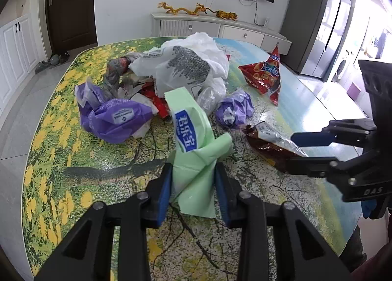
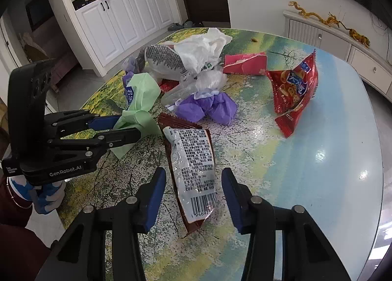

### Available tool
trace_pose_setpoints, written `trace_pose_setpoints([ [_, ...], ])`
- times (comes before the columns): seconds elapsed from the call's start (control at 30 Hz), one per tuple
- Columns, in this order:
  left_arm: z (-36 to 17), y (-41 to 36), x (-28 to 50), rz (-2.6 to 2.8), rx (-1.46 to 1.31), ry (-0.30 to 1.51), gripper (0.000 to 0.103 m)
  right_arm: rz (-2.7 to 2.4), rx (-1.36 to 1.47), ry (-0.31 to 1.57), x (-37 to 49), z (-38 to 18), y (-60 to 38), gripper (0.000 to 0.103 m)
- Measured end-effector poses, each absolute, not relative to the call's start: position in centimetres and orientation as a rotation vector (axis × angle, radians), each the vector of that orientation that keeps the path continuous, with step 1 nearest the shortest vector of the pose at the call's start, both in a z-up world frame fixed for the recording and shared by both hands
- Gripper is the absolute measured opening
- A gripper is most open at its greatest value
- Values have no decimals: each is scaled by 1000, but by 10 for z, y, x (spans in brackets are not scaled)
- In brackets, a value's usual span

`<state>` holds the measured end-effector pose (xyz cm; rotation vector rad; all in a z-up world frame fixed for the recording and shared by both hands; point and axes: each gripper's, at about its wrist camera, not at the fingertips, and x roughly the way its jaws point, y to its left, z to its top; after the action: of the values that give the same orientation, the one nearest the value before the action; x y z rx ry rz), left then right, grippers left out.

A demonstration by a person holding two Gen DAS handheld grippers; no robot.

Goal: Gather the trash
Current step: 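Grasp the green wrapper with the left tool while the right tool grasps the brown wrapper, then carry both wrappers over the bin and open both tools to drop them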

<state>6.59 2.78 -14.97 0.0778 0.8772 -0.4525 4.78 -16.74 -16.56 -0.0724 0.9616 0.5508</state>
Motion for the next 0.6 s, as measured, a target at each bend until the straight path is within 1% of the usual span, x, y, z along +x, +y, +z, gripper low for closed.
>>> trace_pose_setpoints([
  [0.03,-149,28,64,-448,76,875,29,550,-82,965,47,-168,-166,34],
  [0.07,-149,29,63,-443,74,873,29,550,-88,965,47,-169,-165,32],
  [0.1,-148,30,60,-436,71,867,28,552,-97,964,45,-171,-164,26],
  [0.17,-146,29,55,-425,71,847,27,559,-103,963,42,-172,-165,21],
  [0.23,-143,28,49,-422,59,830,26,566,-99,953,35,-172,-168,19],
  [0.47,-121,19,29,-419,58,751,26,541,-50,873,7,-157,-195,17],
  [0.6,-101,-6,27,-466,97,704,26,452,-3,827,-1,-143,-228,17],
])
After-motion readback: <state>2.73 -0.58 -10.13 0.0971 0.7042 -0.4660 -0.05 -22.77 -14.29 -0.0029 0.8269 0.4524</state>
